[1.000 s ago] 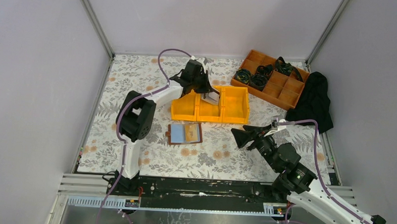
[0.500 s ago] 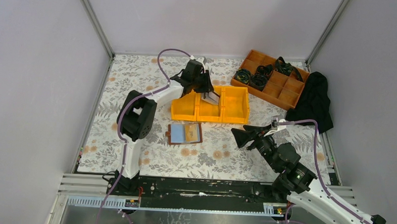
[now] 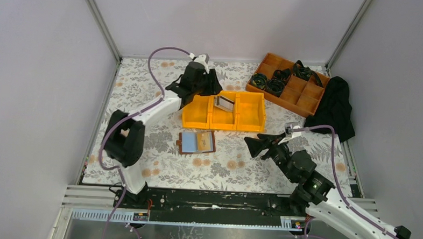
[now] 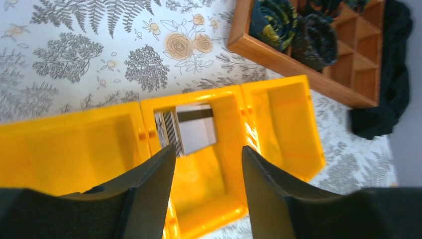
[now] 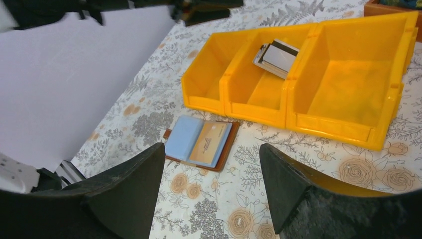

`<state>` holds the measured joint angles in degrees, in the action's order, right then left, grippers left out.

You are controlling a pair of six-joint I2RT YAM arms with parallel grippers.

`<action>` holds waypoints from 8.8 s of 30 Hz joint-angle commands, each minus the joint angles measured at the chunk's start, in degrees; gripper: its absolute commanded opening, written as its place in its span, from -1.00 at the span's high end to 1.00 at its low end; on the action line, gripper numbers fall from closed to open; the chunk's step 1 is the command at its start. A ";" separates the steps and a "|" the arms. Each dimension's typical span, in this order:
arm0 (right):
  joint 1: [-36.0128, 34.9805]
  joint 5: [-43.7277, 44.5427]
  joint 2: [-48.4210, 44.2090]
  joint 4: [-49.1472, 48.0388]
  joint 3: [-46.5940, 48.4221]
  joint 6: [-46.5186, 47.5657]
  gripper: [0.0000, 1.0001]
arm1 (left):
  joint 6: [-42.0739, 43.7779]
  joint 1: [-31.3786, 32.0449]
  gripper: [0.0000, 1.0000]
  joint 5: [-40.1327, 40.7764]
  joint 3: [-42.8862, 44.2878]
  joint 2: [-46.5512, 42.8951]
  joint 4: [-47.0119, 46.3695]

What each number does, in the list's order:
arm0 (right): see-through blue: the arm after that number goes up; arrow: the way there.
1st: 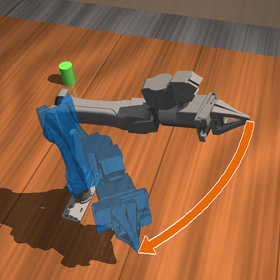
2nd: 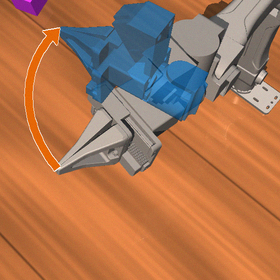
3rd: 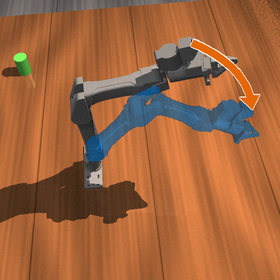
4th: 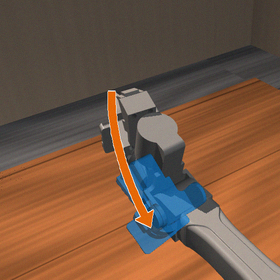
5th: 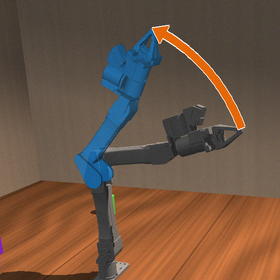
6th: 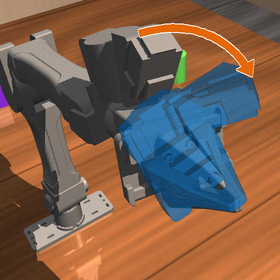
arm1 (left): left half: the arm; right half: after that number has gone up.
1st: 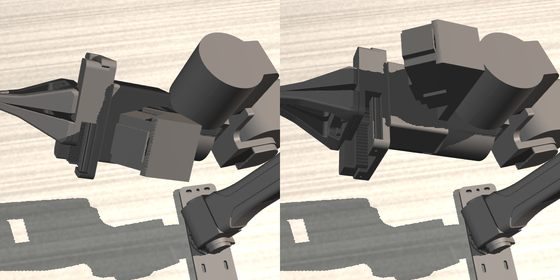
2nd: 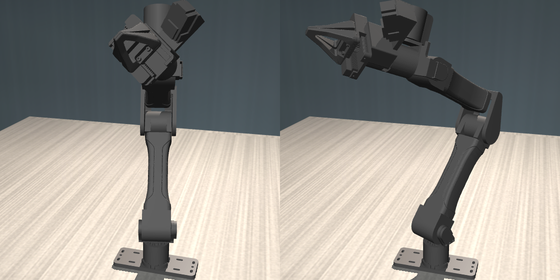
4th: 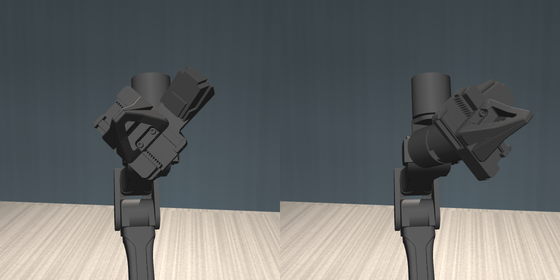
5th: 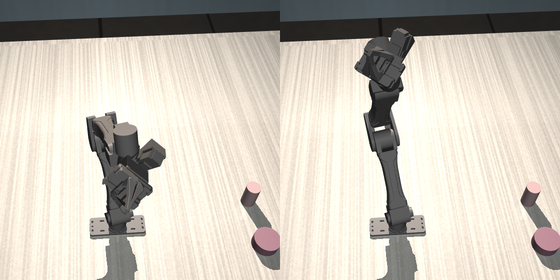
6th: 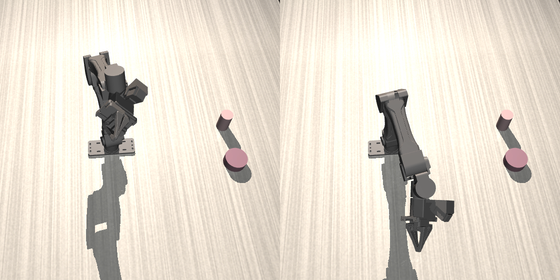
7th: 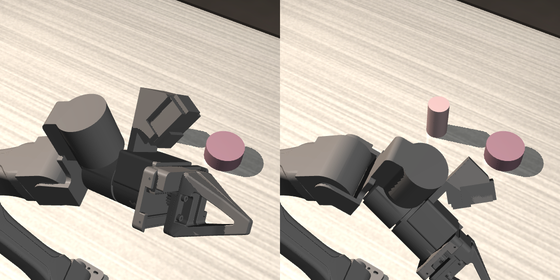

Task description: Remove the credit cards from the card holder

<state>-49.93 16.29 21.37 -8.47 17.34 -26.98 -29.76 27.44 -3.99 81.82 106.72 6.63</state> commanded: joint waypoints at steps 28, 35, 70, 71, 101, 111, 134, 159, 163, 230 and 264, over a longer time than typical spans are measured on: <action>-7.08 -8.17 61.48 -22.48 20.63 -0.73 0.71 | -7.25 14.15 0.62 19.63 -57.13 -45.68 -16.15; -8.16 -9.54 71.89 -23.76 27.82 -0.29 0.74 | -7.73 9.72 0.58 17.47 -55.01 -39.68 -10.51; -8.18 -0.63 65.12 -22.78 13.64 -3.63 0.79 | -11.82 14.00 0.68 9.61 -59.32 -40.58 -12.47; -8.16 0.09 64.61 -21.90 14.17 -3.22 0.78 | -11.81 14.04 0.57 8.82 -59.44 -42.21 -13.56; -5.08 5.21 72.83 -18.94 21.15 0.21 0.46 | -29.29 0.99 -0.14 -21.42 -70.34 -22.61 -62.60; -4.84 4.02 73.57 -19.98 20.82 -0.53 0.50 | -23.26 1.04 -0.07 -11.73 -69.08 -24.84 -49.87; -4.84 0.60 76.56 -21.48 21.23 -1.66 0.55 | -22.89 1.98 -0.04 -8.82 -66.39 -34.30 -41.25; -4.85 -0.18 76.15 -20.55 21.88 -1.17 0.56 | -21.96 2.07 -0.08 -7.04 -65.48 -22.95 -44.75; -4.83 -0.13 76.51 -20.45 21.88 -1.23 0.56 | -22.54 2.08 -0.09 -7.66 -65.60 -21.41 -45.72; -9.11 -2.42 76.26 -19.57 18.74 -4.74 0.61 | -43.89 1.21 0.00 -17.01 -68.28 -11.95 -79.24; -10.19 3.24 61.90 -11.42 15.32 -3.34 0.61 | -36.71 0.16 1.00 -20.57 -70.51 -11.66 -69.02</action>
<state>-59.66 19.38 87.48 -21.34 32.77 -30.50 -67.16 27.86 -22.68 12.16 93.36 -57.89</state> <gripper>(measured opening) 0.196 0.012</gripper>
